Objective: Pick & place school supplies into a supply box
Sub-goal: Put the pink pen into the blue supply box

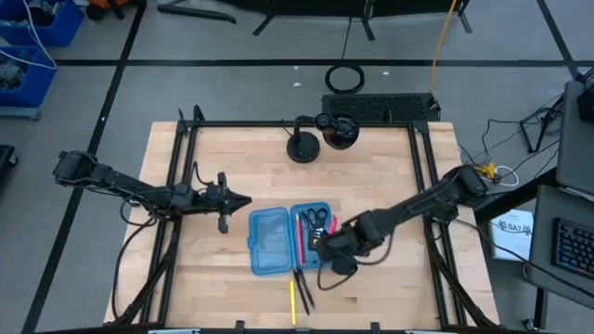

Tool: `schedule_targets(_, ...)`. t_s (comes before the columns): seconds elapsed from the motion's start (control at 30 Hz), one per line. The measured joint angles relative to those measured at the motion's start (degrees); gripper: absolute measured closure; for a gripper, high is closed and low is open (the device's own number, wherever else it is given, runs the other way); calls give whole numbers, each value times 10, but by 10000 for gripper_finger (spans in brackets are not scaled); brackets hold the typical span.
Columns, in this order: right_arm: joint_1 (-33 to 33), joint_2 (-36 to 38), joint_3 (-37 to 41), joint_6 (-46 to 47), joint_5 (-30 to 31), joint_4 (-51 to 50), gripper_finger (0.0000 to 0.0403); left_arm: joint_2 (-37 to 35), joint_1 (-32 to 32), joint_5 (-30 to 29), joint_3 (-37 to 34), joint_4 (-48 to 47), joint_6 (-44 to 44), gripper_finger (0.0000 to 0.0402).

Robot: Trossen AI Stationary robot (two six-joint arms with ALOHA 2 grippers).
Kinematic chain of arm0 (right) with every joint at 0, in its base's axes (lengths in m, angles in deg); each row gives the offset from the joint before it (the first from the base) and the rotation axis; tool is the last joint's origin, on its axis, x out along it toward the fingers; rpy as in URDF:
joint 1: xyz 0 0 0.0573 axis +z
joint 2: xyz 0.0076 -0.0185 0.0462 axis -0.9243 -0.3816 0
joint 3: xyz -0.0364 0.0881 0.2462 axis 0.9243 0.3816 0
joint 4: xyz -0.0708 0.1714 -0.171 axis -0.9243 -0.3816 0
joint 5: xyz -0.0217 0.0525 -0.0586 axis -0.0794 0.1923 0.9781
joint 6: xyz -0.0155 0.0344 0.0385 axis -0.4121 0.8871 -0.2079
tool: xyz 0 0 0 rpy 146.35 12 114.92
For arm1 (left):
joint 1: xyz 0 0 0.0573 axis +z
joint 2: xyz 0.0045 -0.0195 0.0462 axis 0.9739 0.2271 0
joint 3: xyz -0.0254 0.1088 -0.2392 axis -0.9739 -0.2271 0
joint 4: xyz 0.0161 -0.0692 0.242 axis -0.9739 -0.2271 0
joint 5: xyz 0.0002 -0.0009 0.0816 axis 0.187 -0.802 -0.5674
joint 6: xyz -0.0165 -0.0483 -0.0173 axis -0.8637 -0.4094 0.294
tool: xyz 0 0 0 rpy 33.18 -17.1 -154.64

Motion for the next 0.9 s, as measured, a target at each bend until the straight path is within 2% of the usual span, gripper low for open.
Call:
schedule_targets(0.47, -42, -40, 0, -251, -17, 7, 386, 0, 0, 0, 0, -26, 23, 364)
schedule_targets(0.73, -92, -40, 24, -244, -144, 101, 386, 0, 0, -1, 0, -25, 77, 364)
schedule_targets(0.9, -109, -40, 75, -250, -168, 168, 386, 0, 0, 0, 0, -25, 85, 364)
